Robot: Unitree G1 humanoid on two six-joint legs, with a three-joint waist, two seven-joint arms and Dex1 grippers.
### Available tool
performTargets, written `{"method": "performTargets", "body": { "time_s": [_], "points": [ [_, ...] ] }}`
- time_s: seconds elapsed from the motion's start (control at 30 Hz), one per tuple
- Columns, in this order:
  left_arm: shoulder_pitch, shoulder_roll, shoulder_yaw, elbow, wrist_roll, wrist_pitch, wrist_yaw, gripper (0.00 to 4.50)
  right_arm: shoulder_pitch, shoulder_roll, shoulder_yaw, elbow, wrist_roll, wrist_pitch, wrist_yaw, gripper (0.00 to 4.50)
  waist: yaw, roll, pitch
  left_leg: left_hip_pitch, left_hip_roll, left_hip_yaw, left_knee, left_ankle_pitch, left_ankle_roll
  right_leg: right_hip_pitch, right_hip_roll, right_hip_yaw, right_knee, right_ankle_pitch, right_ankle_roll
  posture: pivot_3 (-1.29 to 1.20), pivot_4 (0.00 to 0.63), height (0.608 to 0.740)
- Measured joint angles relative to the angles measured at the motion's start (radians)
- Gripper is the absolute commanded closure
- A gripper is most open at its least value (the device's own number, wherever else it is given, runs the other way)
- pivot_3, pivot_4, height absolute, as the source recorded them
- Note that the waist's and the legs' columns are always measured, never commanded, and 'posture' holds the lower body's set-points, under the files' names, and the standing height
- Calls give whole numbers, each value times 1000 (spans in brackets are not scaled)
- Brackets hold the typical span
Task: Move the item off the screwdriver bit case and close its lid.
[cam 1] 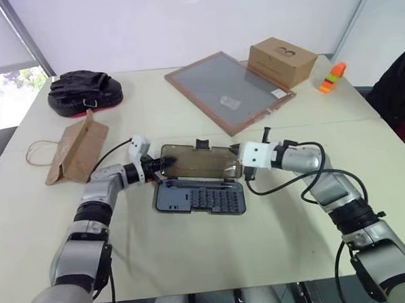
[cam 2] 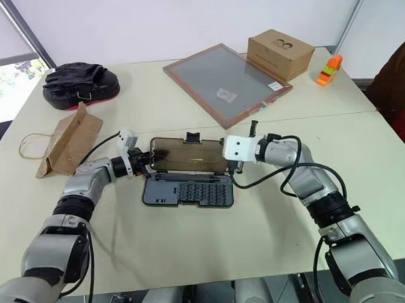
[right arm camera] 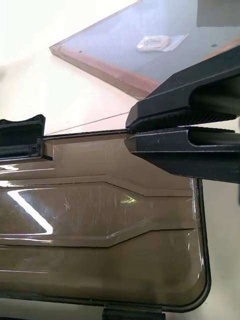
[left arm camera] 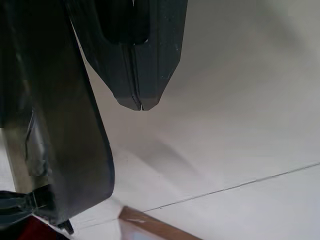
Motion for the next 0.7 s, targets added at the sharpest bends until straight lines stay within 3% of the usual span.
{"method": "performTargets", "body": {
  "time_s": [0.2, 0.23, 0.33, 0.4, 0.53, 0.6, 0.7],
  "points": [
    [-15, -5, 5, 35, 29, -41, -26, 4500, 0, 2, 0, -83, 0, 41, 7, 284, 3, 0, 0, -1, 0, 0, 0, 0, -1, -1, 0, 0, 0, 0, 0, 0, 150, 740],
    [-17, -4, 8, 41, 31, -43, -27, 4500, 0, 2, 0, -103, 1, 54, 13, 76, 3, 0, 0, -1, 0, 0, 0, 0, -1, -1, 0, 0, 0, 0, 0, 0, 150, 740],
    [-19, 1, 16, 46, 32, -43, -39, 4500, 5, -1, -16, -188, 56, 176, 77, 76, 2, 0, 0, -1, 0, 0, 0, 0, 0, -1, 0, 0, 0, 0, 0, 0, 150, 740],
    [-19, 3, 28, 44, 30, -30, -57, 4500, 16, 5, -67, -279, 171, 339, 133, 76, 3, 0, 0, -2, 0, -1, 0, 0, 0, -2, 0, 0, 0, 0, 0, 0, 150, 740],
    [-18, 29, 45, -52, -14, 82, -129, 4500, -7, 17, -321, -492, 654, 862, 224, 76, 5, -1, 1, -6, 0, -3, 1, -1, 2, -4, -1, -1, 0, 0, 0, 0, 150, 740],
    [-10, 60, 43, -186, -59, 181, -188, 4500, -33, -9, -453, -540, 850, 1021, 241, 76, 7, -2, 2, -10, 0, -5, 2, -1, 2, -7, -2, -2, 0, 0, 0, 0, 150, 740],
    [37, 115, 26, -405, -111, 305, -254, 4500, -58, -13, -576, -546, 1018, 1141, 207, 76, 4, -1, 1, -11, 0, -3, 1, -2, 2, -9, -4, -1, 0, 0, 0, 0, 150, 740]
  ]
}}
